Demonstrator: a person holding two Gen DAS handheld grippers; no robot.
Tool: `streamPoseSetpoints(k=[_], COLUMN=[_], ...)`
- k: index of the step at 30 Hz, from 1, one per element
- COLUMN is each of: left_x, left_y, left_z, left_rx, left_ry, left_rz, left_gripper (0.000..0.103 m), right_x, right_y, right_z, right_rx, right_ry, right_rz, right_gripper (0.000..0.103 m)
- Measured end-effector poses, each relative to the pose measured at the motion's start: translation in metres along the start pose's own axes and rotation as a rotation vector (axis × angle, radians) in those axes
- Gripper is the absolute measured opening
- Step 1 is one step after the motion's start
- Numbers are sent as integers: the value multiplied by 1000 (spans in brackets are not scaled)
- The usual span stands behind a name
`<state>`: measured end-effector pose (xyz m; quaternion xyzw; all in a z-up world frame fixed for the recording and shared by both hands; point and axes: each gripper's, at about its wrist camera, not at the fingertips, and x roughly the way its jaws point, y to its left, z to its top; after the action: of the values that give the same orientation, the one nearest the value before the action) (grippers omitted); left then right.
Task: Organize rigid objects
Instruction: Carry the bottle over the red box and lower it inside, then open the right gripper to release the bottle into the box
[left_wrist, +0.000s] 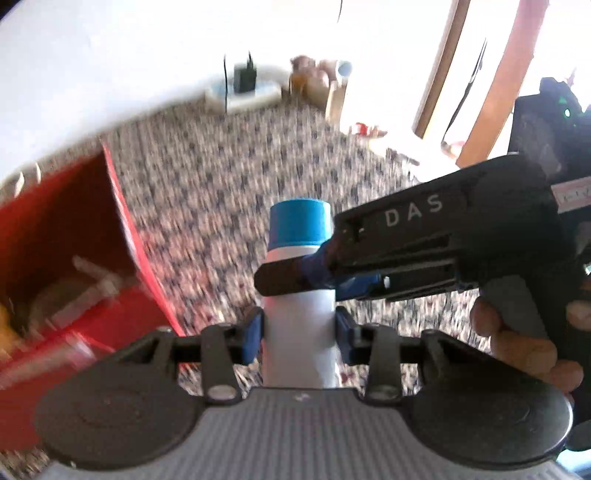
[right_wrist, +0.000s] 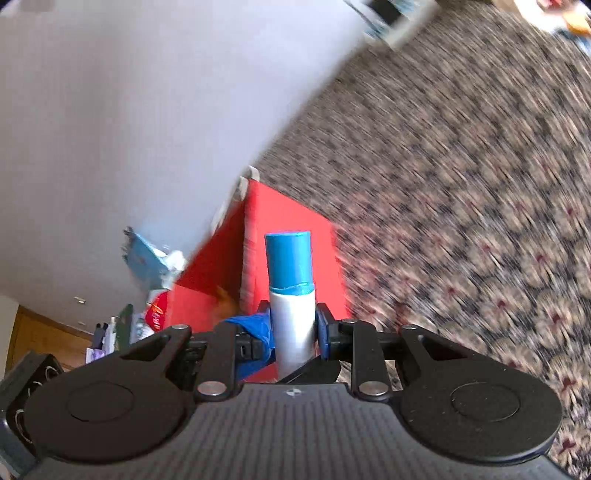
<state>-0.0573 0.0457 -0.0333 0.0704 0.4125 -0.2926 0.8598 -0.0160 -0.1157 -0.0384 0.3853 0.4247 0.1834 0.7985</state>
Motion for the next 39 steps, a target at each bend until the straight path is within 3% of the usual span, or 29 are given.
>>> streamPoseSetpoints(k=[5, 12, 19, 26, 29, 32, 39], left_x=[-37, -62, -54, -34, -19, -9, 4], left_y=[22, 76, 145, 193, 202, 206, 207], left_z=[26, 44, 36, 15, 12, 9, 4], left_rx=[-1, -53, -160, -253, -276, -288, -286], left_ry=[-115, -176, -120, -28, 7, 45, 77], left_rz=[25, 121, 231, 296, 308, 305, 317], left_gripper=[39, 39, 38, 36, 34, 22, 22], right_x=[19, 79, 154, 196, 205, 210, 211], right_y=[47, 83, 105, 110, 105, 97, 96], right_z=[27, 38, 29, 15, 13, 14, 10], right_rx=[-105, -201, -255, -311, -334, -325, -332], right_ry=[-11, 68, 200, 294, 328, 342, 347], right_rz=[48, 89, 78, 10, -44, -75, -108], right_gripper=[7, 7, 7, 7, 7, 7, 8])
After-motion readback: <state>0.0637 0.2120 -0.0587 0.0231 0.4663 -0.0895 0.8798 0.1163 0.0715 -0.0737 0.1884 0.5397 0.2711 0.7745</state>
